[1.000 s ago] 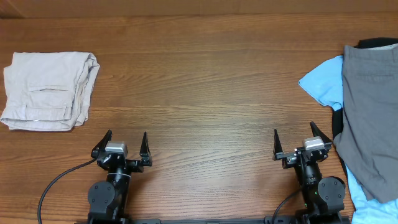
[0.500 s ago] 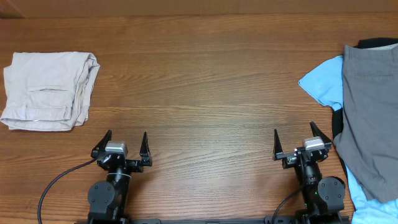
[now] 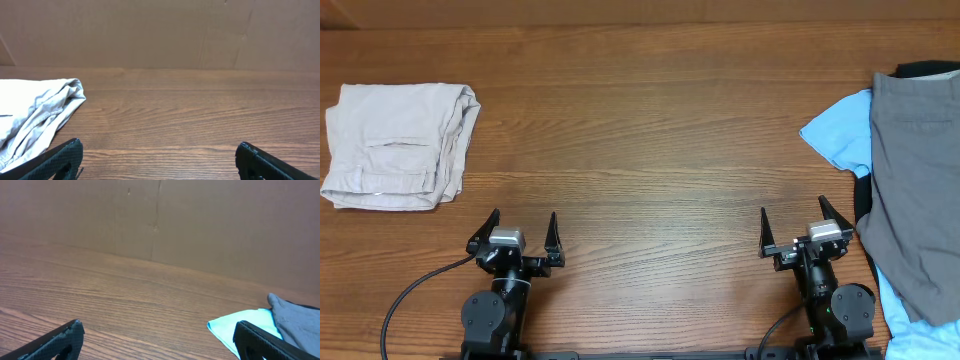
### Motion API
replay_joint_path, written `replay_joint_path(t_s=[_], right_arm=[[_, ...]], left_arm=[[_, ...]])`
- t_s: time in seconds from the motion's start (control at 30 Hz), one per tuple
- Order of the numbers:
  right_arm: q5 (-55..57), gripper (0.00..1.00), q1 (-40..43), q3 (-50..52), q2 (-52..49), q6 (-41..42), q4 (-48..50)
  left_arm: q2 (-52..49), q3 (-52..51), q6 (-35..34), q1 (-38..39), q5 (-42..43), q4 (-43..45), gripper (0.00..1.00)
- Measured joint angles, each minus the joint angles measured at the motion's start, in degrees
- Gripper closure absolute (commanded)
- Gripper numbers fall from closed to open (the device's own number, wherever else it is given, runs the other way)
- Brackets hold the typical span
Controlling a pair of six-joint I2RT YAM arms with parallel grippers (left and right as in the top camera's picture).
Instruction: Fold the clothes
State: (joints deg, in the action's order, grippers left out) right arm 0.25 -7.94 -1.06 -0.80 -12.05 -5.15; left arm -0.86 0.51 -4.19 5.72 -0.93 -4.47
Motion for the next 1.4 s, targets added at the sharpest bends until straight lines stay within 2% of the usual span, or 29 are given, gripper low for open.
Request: replay_joint_path(t_s=[0.23, 0.37, 0.57, 0.7, 0.87, 1.2, 1.3, 1.4], right_arm=[[-0.02, 0.0, 0.0, 0.02, 0.0, 0.24, 2.16], [-0.04, 0.0, 0.02, 0.0, 0.02, 5.25, 2.29], [-1.62, 0.0, 0.02, -3.04, 0.0, 14.6, -5.7], [-2.03, 0.0, 0.04, -12.0, -0.15, 18.16, -9.46], [1.46, 0.0, 0.02, -28.0, -3.82, 20.68, -19.5], [6.62, 0.0, 0.04, -62.42, -27.56, 21.53, -42.75], [6.6, 0.0, 0.04, -68.52, -32.61, 21.75, -44.48], [6.62, 0.0, 0.04, -69.88, -33.94, 21.9, -46.14]], left_arm=[[0.0, 0.0, 0.0, 0.0, 0.0, 0.0, 0.0], [0.0, 0.0, 0.0, 0.0, -0.02, 0.02, 0.0], [0.0, 0.0, 0.0, 0.0, -0.02, 0.02, 0.0], [0.0, 0.0, 0.0, 0.0, -0.02, 0.02, 0.0], [0.0, 0.0, 0.0, 0.0, 0.0, 0.04, 0.0], [0.0, -0.02, 0.0, 0.0, -0.02, 0.11, 0.0], [0.0, -0.02, 0.0, 0.0, 0.0, 0.04, 0.0], [0.0, -0.02, 0.0, 0.0, 0.0, 0.04, 0.0]])
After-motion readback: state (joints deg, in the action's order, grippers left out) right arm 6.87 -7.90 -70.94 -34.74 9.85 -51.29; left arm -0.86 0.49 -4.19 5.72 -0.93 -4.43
